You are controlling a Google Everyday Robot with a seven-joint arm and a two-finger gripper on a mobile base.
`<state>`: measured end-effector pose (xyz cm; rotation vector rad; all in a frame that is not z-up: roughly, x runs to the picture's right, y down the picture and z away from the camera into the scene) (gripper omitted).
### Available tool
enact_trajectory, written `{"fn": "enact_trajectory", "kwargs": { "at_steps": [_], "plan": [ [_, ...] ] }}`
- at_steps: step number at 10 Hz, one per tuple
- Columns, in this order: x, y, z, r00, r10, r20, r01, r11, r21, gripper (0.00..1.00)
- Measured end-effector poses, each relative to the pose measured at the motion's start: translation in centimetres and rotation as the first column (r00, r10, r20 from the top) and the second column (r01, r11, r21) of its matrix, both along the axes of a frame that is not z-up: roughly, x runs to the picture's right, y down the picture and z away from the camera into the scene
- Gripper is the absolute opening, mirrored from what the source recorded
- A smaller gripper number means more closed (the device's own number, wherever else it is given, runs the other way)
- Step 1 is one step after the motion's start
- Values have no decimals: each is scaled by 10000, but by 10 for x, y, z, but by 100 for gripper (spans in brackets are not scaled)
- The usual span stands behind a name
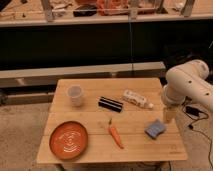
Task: Push the ceramic bowl across the table
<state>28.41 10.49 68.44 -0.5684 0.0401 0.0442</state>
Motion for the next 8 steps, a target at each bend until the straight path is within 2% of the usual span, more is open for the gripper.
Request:
{"fn": "enact_trajectory", "kwargs": {
  "at_steps": [5,8],
  "plan": [
    [-2,1,0,10000,-90,-23,90,10000,13,80],
    [-44,0,1,9981,-599,156,599,9982,45,80]
  ]
}}
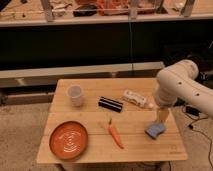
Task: Push the ceramic bowl across the table
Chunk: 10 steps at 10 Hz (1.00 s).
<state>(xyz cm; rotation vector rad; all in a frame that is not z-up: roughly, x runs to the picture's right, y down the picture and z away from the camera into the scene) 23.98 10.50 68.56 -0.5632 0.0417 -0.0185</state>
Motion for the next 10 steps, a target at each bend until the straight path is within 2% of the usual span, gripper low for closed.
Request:
{"fn": "enact_trajectory", "kwargs": {
  "at_steps": [1,3,7,10],
  "plan": [
    [-22,-1,1,9996,-277,92,276,9996,31,80],
    [-39,1,4,9970,-731,263,729,9973,105,80],
    [-80,6,10,9844,-1606,726,1593,9870,236,80],
    [-121,12,19,9699,-2182,1081,2157,9759,344,80]
  ]
}}
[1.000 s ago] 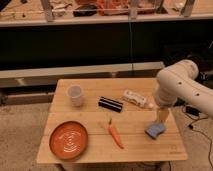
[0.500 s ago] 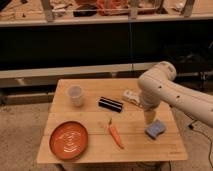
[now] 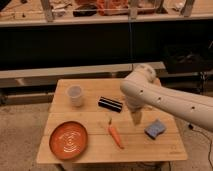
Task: Push the ceramic bowl across the table
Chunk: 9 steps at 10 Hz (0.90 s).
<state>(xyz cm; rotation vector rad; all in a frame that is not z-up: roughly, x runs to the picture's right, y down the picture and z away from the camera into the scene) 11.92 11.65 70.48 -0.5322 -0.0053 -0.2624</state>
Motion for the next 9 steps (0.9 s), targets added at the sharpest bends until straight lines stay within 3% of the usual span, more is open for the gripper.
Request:
{"fn": "enact_trajectory", "kwargs": {
  "at_steps": [1,4,7,9],
  "plan": [
    [-21,5,8,9992,-327,216,327,9995,27,80],
    [-44,16,20,9965,-681,491,679,9977,45,80],
    [-95,34,28,9861,-1314,1015,1316,9913,50,80],
    [-111,45,29,9783,-1645,1261,1651,9863,59,80]
  ]
}}
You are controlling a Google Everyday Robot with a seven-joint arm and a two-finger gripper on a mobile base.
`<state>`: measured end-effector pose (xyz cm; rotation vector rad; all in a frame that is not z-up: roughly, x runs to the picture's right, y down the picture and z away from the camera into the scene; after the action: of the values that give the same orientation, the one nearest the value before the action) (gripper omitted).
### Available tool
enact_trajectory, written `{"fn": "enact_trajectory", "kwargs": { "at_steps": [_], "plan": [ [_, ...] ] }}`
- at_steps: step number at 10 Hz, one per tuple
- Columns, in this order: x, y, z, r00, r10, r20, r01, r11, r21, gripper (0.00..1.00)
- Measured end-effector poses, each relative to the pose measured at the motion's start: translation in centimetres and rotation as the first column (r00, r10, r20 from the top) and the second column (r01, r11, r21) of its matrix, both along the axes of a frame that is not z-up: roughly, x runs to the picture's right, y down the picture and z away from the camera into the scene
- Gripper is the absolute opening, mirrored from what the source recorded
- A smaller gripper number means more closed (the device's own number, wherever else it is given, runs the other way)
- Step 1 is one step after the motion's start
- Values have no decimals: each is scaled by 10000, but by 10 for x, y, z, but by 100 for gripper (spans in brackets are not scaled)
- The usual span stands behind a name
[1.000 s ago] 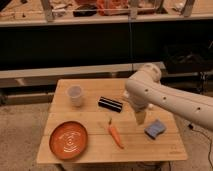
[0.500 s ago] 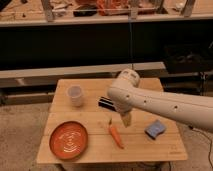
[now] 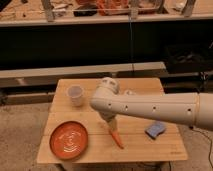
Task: Push the ceramic bowl across the table
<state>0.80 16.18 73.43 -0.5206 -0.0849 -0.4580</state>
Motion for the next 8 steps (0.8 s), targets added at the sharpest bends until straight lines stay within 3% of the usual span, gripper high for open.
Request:
{"fn": "enact_trajectory", "kwargs": {
  "at_steps": [2,4,8],
  "plan": [
    [-8,11,0,9998,-141,137,142,9999,-28,80],
    [-10,7,5,9993,-284,244,284,9996,-10,78],
    [-47,18,8,9931,-917,730,921,9958,-16,39]
  ]
}}
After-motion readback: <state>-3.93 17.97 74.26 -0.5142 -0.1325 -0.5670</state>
